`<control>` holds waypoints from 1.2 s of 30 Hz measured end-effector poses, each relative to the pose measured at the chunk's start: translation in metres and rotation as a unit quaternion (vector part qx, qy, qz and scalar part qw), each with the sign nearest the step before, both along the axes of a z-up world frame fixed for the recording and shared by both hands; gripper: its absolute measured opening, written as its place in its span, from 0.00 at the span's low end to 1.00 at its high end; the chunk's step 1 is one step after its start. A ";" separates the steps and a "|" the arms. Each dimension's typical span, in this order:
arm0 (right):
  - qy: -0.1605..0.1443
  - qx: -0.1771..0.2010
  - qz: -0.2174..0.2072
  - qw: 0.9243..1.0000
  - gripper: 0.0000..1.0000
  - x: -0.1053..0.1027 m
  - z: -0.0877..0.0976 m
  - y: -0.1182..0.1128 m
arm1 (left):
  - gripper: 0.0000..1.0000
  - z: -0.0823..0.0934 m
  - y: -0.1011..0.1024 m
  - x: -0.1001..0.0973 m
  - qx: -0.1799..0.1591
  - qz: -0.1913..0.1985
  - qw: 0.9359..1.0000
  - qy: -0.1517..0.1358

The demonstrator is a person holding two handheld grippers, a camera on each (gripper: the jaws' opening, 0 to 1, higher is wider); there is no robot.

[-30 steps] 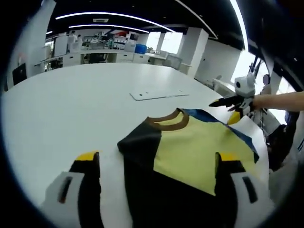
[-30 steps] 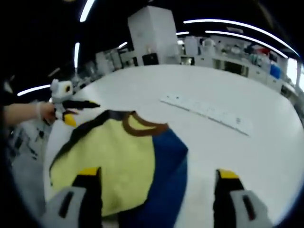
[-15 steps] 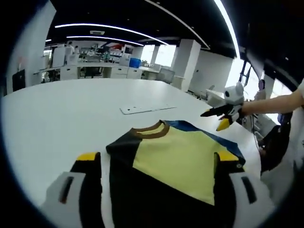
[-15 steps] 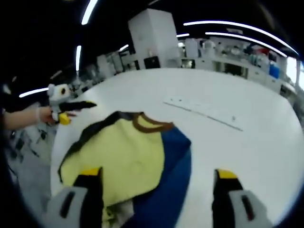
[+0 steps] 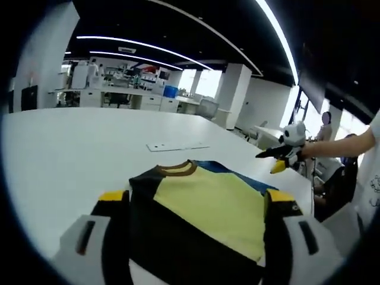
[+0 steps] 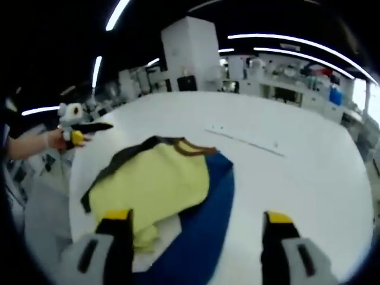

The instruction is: Fold the garment on the visible template until the final outline fits inside the template.

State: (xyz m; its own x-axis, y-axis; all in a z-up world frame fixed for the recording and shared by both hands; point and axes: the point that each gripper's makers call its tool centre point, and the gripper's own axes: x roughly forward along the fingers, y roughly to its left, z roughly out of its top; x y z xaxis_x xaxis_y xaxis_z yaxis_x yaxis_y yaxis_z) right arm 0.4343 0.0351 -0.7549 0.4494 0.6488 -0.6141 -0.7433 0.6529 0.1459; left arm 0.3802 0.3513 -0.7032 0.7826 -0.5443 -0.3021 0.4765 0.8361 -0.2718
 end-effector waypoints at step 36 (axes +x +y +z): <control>0.025 0.038 -0.113 0.993 0.73 -0.113 -0.033 -0.051 | 0.84 0.025 -0.007 -0.092 0.066 -0.009 0.996 -0.051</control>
